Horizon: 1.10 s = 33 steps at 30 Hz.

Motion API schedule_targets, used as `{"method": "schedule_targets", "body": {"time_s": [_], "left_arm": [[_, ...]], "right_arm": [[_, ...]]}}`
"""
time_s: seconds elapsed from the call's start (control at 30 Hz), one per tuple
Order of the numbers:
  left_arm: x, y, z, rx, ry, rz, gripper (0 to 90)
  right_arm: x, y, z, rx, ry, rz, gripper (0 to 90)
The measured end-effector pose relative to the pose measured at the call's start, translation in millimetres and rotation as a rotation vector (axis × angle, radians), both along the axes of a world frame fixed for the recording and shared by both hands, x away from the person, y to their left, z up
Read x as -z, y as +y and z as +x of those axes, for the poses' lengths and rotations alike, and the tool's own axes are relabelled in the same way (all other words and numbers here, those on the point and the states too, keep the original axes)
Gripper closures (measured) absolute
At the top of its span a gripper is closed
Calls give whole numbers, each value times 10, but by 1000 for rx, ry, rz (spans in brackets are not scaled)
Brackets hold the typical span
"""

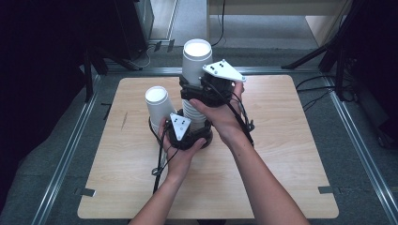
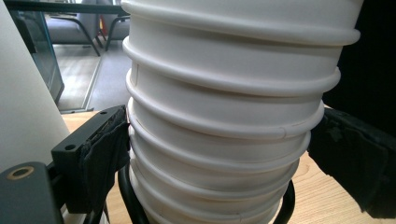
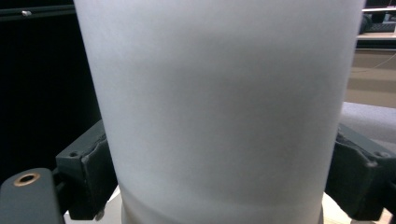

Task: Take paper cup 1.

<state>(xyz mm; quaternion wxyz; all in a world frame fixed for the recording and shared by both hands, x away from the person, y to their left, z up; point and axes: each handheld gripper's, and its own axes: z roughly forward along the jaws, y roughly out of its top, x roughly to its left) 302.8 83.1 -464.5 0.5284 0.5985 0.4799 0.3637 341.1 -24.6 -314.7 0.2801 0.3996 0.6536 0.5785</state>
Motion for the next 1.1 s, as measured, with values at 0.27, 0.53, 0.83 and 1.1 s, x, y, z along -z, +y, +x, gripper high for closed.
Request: {"method": "schedule_targets", "body": {"time_s": [0.27, 0.53, 0.83, 1.1], "left_arm": [[-2, 4, 0, 2, 2, -2, 63], [-2, 2, -2, 1, 3, -4, 64], [-1, 4, -4, 1, 2, -7, 68], [-2, 8, -6, 3, 3, -3, 69]], "right_arm": [[-51, 3, -15, 9, -14, 11, 111], [-124, 10, -21, 15, -39, 1, 120], [-209, 50, -36, 41, -86, -2, 144], [-300, 67, -44, 57, -109, 1, 164]]}}
